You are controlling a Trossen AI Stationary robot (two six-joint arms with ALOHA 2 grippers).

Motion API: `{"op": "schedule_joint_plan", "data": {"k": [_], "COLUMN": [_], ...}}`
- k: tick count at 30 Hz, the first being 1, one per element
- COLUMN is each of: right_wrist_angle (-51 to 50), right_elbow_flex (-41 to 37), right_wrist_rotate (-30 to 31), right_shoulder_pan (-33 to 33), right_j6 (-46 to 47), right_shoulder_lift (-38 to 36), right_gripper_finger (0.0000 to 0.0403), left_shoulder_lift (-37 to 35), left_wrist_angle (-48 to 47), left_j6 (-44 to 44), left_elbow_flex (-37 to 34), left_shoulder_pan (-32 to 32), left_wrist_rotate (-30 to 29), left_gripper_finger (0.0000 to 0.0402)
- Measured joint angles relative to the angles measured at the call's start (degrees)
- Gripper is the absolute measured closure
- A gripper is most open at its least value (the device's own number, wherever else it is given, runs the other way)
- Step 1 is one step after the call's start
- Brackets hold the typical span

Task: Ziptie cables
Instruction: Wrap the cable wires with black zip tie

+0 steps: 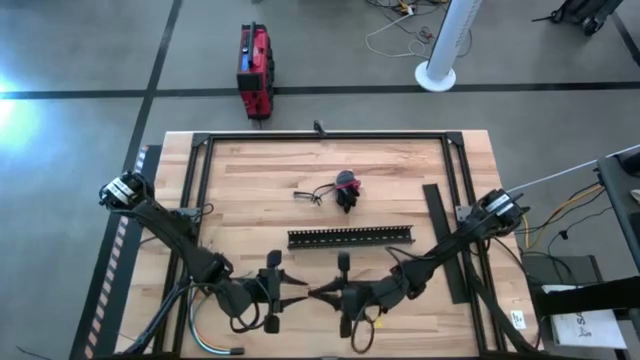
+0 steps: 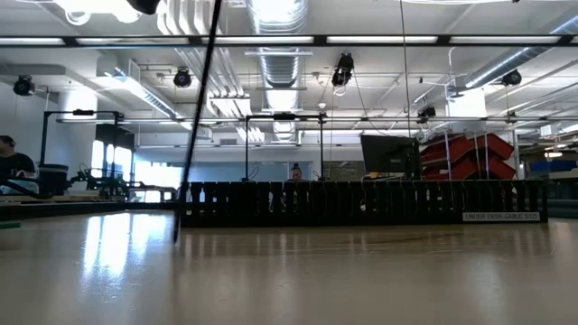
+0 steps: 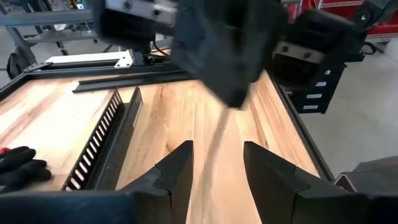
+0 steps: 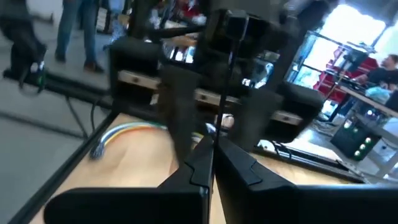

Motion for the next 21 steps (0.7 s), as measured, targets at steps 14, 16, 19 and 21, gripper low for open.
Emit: {"op": "schedule_joint_plan", "data": {"k": [14, 16, 19, 21], "right_wrist_angle": [-30.2, -33.6, -38.1, -39.0], "right_elbow_flex": [13.0, 14.5, 16.1, 16.5], "right_wrist_rotate": [0.4, 1.7, 2.1, 2.5], "right_shoulder_pan": [5.0, 5.0, 4.9, 5.0], "right_j6": [-12.1, -10.5, -8.3, -7.1], "right_shoulder_lift": [0.0, 0.0, 0.0, 0.0], "right_gripper_finger": [0.0403, 0.0403, 0.0403, 0.0403], "left_shoulder_lift": [-3.5, -3.7, -2.3, -0.7], "left_wrist_angle": [-23.6, -35.1, -48.0, -53.1], "left_j6": [-1.8, -8.0, -15.8, -19.5], "left_elbow_flex": [5.8, 10.0, 16.0, 18.8], "left_shoulder_pan": [-1.9, -1.9, -1.9, -2.3], "left_wrist_rotate": [0.2, 3.0, 11.1, 17.1], "left_gripper_finger": [0.0278, 0.0287, 0.03, 0.0307]}}
